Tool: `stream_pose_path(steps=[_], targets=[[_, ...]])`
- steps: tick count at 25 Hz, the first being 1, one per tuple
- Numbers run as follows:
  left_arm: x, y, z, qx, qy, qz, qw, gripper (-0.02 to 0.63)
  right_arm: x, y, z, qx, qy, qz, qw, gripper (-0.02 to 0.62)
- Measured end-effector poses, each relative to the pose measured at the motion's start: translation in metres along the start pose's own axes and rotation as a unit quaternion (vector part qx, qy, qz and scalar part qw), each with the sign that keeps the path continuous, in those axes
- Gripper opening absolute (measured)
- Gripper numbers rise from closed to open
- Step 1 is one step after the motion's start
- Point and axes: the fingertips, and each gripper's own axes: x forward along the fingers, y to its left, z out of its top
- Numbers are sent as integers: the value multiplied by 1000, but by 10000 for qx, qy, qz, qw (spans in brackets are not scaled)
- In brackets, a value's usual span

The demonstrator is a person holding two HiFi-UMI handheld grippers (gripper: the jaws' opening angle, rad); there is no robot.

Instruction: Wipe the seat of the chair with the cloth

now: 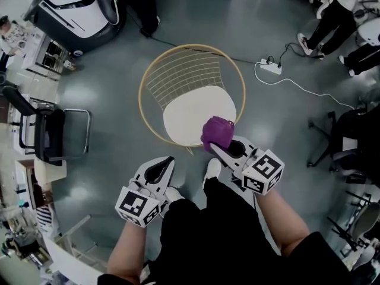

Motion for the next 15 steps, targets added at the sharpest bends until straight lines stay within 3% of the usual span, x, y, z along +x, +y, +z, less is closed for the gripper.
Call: stream_pose_path(steps=[15], targets=[[33,27,-41,-265,431,432,9978,17,22,-38,-30,421,408,130,9982,71]])
